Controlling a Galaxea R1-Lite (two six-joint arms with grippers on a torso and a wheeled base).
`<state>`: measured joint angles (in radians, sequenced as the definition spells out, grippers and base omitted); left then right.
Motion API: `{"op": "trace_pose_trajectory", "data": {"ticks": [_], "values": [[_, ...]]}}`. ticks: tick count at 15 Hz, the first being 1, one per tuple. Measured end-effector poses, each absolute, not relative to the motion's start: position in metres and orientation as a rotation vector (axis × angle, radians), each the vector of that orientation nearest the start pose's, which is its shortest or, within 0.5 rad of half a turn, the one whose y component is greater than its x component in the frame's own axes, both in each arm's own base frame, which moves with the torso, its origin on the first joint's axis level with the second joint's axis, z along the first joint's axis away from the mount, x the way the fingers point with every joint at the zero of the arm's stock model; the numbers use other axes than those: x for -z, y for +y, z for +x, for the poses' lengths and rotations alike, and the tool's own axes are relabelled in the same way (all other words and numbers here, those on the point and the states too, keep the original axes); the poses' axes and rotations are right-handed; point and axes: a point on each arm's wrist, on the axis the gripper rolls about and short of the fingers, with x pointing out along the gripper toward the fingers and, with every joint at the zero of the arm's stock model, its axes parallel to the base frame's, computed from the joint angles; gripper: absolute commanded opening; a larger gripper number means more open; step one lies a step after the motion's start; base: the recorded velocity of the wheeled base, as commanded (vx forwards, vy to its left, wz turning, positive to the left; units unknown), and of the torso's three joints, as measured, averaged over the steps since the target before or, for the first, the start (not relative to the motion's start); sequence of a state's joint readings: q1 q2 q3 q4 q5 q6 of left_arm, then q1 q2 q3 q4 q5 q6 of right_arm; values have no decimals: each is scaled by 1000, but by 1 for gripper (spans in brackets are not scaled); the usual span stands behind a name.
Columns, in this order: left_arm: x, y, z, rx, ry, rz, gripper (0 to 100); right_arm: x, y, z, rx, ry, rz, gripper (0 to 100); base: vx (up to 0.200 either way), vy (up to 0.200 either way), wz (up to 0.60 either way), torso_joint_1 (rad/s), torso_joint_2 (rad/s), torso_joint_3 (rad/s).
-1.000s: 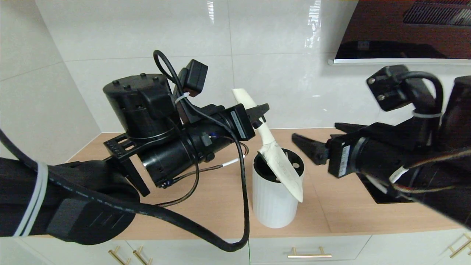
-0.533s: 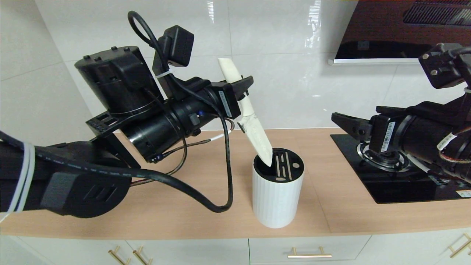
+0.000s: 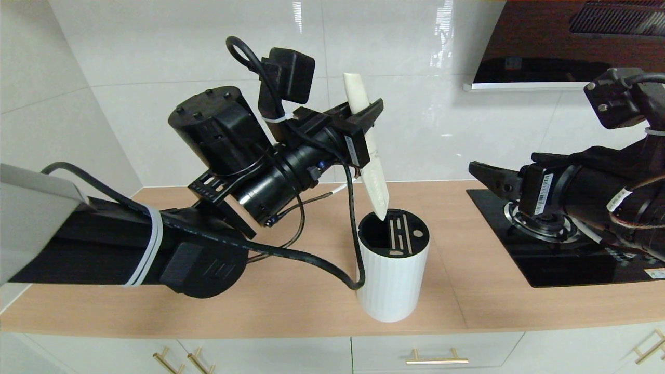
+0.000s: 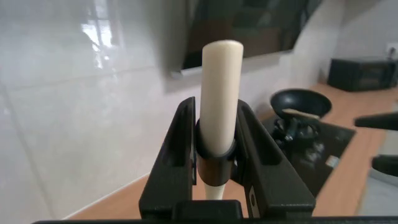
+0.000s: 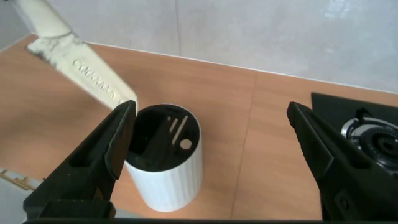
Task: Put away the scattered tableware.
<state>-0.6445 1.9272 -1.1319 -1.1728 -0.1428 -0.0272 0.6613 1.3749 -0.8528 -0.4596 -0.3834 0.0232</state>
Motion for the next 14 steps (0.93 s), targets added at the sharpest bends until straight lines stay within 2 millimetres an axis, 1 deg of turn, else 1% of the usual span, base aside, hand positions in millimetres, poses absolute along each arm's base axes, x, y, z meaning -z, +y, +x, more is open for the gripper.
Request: {"op": "trace_pose_trajectory", "data": {"ticks": [6, 14], "values": [[-229, -238, 296, 801, -304, -81, 0, -264, 136, 189, -277, 66, -14, 100, 0, 0, 0, 0, 0, 0], [-201, -249, 310, 791, -236, -66, 0, -260, 137, 190, -276, 78, -20, 100, 0, 0, 0, 0, 0, 0]]}}
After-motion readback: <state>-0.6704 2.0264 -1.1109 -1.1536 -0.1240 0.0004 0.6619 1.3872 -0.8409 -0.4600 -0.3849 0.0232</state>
